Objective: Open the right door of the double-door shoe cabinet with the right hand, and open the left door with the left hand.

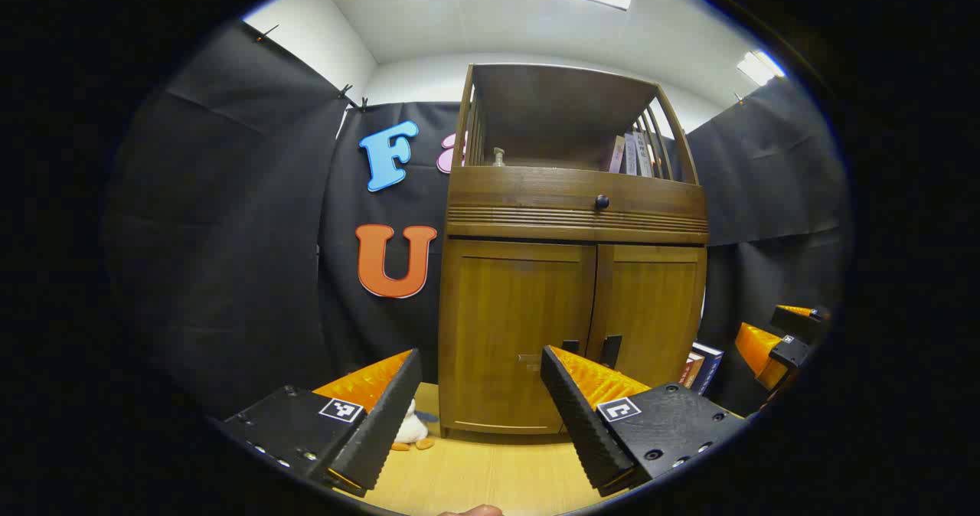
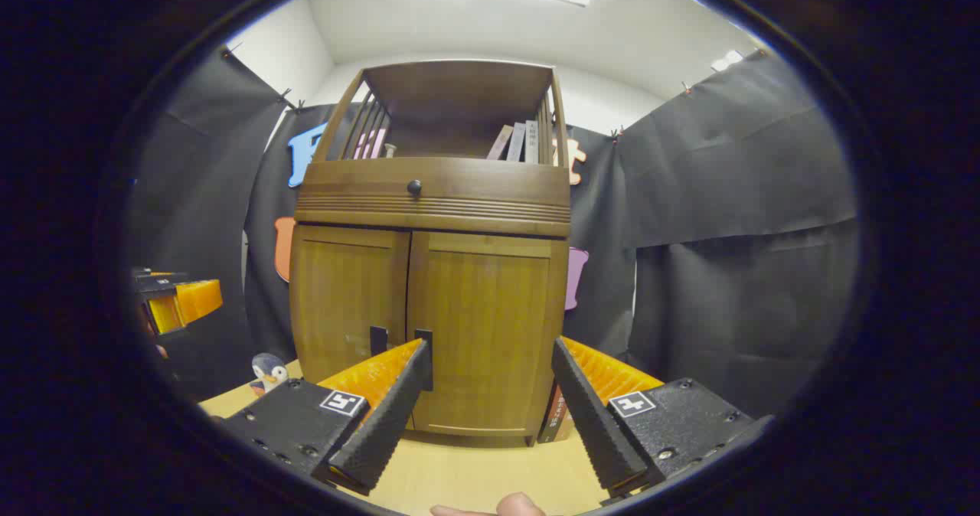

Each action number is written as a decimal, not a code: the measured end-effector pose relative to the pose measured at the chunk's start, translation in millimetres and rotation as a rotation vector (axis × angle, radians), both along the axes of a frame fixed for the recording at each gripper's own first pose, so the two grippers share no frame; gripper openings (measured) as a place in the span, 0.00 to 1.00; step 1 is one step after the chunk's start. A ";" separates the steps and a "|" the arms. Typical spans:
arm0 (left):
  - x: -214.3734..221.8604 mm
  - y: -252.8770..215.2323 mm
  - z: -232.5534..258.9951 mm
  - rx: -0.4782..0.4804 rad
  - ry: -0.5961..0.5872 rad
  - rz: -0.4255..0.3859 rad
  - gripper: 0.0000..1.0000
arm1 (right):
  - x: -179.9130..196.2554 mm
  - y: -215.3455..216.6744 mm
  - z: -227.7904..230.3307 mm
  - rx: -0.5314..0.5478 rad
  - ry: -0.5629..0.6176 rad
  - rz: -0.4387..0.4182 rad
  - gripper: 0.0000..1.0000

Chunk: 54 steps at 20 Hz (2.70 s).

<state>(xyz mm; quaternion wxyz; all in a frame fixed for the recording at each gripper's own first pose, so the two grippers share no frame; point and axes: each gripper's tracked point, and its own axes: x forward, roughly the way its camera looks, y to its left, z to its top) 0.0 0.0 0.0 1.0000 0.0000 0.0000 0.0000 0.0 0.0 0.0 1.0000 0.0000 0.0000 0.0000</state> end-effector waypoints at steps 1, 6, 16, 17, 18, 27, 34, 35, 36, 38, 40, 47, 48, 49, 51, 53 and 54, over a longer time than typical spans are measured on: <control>1.8 -1.7 -3.2 -0.005 0.006 -0.006 0.95 | 4.0 0.7 -0.2 0.004 0.005 0.004 1.00; 13.1 -2.0 -2.8 0.011 -0.007 0.007 0.95 | 18.7 8.7 -13.1 0.012 0.044 0.018 1.00; 24.2 -16.5 5.5 0.059 -0.024 -0.013 0.95 | 43.8 18.5 -19.8 0.022 0.081 0.039 1.00; 23.0 -18.4 3.1 0.053 -0.016 -0.018 0.95 | 48.1 22.5 -23.1 0.026 0.091 0.050 1.00; 22.3 -19.1 1.7 0.048 -0.009 -0.016 0.95 | 52.6 26.3 -25.6 0.027 0.103 0.062 1.00; -2.7 4.6 -4.2 0.099 0.022 0.089 0.95 | 111.9 54.7 -75.4 0.055 0.252 0.142 1.00; -40.7 28.4 -2.6 0.114 0.042 0.246 0.95 | 165.5 74.0 -102.3 0.029 0.298 0.192 0.98; -45.1 30.6 -0.3 0.116 0.046 0.270 0.95 | 173.0 74.5 -105.7 0.025 0.300 0.194 0.98; -50.0 31.8 0.6 0.113 0.048 0.296 0.95 | 181.9 74.8 -108.3 0.017 0.303 0.197 0.96; -61.0 33.1 3.1 0.103 0.045 0.342 0.95 | 195.4 76.5 -117.8 0.019 0.322 0.211 0.93; -72.8 32.7 1.2 0.098 0.047 0.385 0.95 | 204.5 80.0 -126.6 0.029 0.351 0.230 0.90; -101.5 23.0 0.2 0.063 0.051 0.504 0.95 | 222.2 101.8 -127.7 0.006 0.337 0.281 0.79; -104.7 19.5 -0.5 0.063 0.051 0.514 0.95 | 228.4 101.1 -123.9 -0.015 0.315 0.266 0.78; -107.9 17.9 0.0 0.063 0.051 0.523 0.95 | 232.1 98.4 -121.6 -0.028 0.306 0.244 0.80; -114.2 15.5 -1.2 0.061 0.049 0.536 0.95 | 238.4 102.7 -124.2 -0.003 0.328 0.246 0.77; -115.7 10.9 -0.3 0.067 0.047 0.543 0.95 | 242.8 103.4 -125.8 0.034 0.355 0.240 0.70; -116.7 10.2 0.4 0.072 0.050 0.547 0.95 | 242.9 105.0 -125.3 0.049 0.352 0.240 0.66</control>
